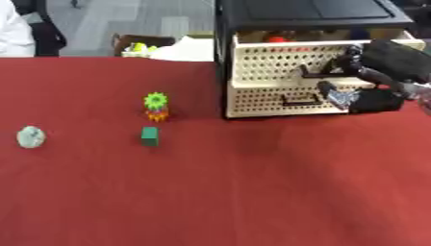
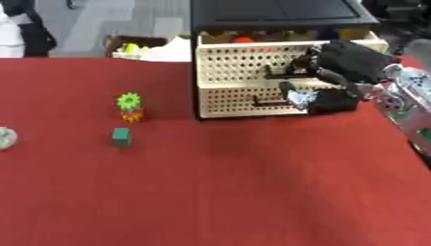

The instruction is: Pick up objects from table and place into drawer.

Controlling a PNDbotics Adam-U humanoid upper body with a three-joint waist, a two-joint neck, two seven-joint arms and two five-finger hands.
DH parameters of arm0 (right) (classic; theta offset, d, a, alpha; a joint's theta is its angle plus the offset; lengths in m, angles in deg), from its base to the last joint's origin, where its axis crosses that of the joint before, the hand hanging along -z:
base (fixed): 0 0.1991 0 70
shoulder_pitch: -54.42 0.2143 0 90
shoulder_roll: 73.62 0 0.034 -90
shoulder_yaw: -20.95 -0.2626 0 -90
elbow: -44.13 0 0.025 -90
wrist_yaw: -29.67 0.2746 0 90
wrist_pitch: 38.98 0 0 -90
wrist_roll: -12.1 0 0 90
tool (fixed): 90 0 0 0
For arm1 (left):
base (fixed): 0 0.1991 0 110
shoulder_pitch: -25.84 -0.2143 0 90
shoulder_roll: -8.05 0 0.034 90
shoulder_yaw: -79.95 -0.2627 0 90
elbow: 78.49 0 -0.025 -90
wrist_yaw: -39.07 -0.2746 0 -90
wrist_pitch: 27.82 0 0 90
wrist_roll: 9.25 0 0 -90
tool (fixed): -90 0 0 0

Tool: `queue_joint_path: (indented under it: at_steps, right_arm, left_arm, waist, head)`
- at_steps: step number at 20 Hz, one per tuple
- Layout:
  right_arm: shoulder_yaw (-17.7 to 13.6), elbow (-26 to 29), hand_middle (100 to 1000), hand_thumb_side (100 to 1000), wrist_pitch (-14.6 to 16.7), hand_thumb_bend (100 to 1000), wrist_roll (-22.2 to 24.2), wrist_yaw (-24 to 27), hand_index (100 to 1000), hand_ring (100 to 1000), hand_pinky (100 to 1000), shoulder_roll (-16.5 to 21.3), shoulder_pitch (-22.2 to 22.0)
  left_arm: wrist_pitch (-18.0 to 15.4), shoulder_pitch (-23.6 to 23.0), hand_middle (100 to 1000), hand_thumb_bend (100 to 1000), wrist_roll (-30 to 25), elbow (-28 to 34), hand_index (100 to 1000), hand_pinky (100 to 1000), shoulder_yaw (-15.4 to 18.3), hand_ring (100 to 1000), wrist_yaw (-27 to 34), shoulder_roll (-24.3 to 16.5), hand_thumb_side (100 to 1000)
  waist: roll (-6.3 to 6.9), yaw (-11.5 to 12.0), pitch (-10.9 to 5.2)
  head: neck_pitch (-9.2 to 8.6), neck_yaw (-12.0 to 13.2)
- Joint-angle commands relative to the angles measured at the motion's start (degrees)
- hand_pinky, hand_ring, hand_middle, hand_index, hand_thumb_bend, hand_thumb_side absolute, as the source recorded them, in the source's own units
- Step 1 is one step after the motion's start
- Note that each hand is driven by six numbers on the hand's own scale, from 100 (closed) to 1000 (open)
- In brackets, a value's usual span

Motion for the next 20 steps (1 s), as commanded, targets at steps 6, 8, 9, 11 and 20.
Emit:
queue_joint_path:
  at_steps: [6, 8, 9, 11, 20]
  right_arm:
    - [-0.88, 4.14, 100, 1000, -0.63, 100, -1.05, -0.27, 702, 100, 100, 3.05, -1.41]
    - [-1.03, 4.75, 100, 1000, -0.86, 100, -1.19, -0.12, 701, 100, 100, 3.22, -1.86]
    - [-1.1, 5.05, 100, 1000, -0.97, 100, -1.23, -0.04, 702, 100, 100, 3.31, -2.1]
    - [-1.15, 5.59, 100, 1000, -1.18, 100, -1.31, 0.02, 702, 100, 100, 3.53, -2.62]
    - [-1.46, 8.54, 100, 1000, -2.34, 100, -1.3, 0.23, 702, 100, 100, 4.35, -5.27]
  left_arm:
    - [-0.05, 0.32, 721, 100, -0.06, 0.74, 809, 675, -0.01, 706, 0.07, -0.84, 867]
    - [-0.09, 0.33, 721, 100, -0.07, 0.74, 809, 675, -0.02, 706, 0.1, -0.85, 867]
    - [-0.09, 0.32, 721, 100, -0.09, 0.74, 809, 675, -0.04, 706, 0.1, -0.84, 867]
    - [-0.07, 0.3, 721, 100, -0.09, 0.74, 809, 675, -0.03, 706, 0.11, -0.83, 866]
    - [-0.13, 0.31, 721, 100, -0.08, 0.74, 809, 676, -0.03, 708, 0.14, -0.87, 865]
  waist:
    - [0.02, -0.19, -1.37]
    - [0.02, -0.26, -1.43]
    - [0.02, -0.3, -1.46]
    - [0.01, -0.36, -1.51]
    - [0.0, -0.52, -1.68]
  head:
    - [-0.7, 0.03]
    - [-0.75, 0.06]
    - [-0.77, 0.06]
    - [-0.8, 0.08]
    - [-0.95, 0.09]
